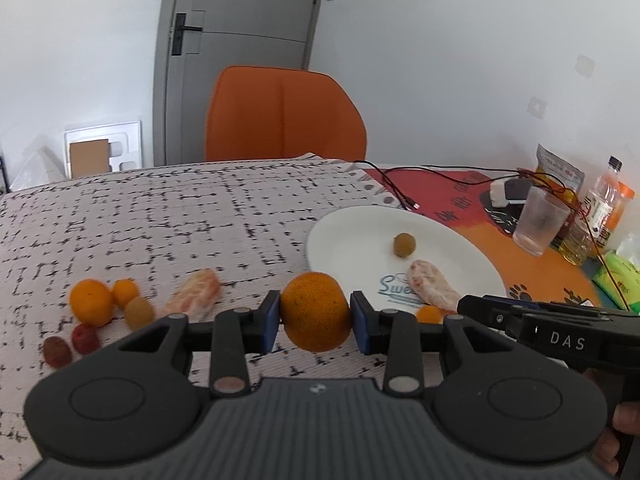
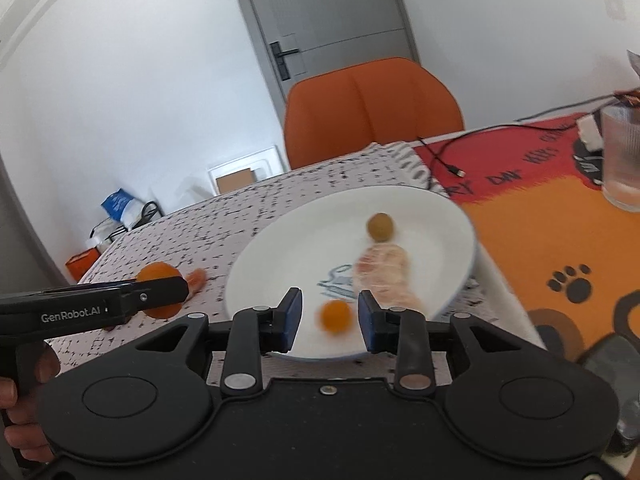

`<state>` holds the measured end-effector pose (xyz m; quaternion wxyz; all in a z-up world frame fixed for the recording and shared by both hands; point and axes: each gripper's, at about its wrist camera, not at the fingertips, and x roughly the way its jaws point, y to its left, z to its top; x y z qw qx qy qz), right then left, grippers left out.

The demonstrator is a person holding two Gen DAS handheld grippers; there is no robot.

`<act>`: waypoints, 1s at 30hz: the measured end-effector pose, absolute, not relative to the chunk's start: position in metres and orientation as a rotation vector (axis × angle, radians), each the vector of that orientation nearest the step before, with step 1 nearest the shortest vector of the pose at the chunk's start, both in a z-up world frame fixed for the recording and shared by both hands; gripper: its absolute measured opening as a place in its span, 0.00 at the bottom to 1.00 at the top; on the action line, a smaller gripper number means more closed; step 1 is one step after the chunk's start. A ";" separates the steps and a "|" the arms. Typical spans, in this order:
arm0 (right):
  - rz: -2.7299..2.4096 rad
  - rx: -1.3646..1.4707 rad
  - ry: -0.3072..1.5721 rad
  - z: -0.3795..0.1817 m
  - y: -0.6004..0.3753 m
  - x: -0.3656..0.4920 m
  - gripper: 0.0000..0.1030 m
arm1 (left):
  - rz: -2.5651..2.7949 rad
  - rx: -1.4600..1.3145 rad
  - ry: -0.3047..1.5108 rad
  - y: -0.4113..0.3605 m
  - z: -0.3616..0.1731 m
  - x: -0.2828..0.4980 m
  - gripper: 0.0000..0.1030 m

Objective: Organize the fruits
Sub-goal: 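Carry both fruits over the white plate and open both grippers to release them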

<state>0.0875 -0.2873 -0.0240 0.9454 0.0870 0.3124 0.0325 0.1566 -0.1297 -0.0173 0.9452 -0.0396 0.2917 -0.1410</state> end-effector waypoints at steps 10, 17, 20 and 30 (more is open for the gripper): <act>0.041 0.198 0.615 -0.023 -0.306 0.080 0.39 | -0.323 -0.047 0.609 -0.157 -0.020 0.168 0.35; 0.039 0.196 0.608 -0.021 -0.310 0.078 0.43 | -0.353 -0.030 0.599 -0.170 -0.018 0.173 0.35; 0.037 0.192 0.606 -0.021 -0.310 0.078 0.47 | -0.337 -0.006 0.566 -0.173 -0.014 0.171 0.40; 0.062 0.171 0.602 -0.018 -0.295 0.082 0.58 | -0.249 -0.011 0.570 -0.143 -0.012 0.165 0.65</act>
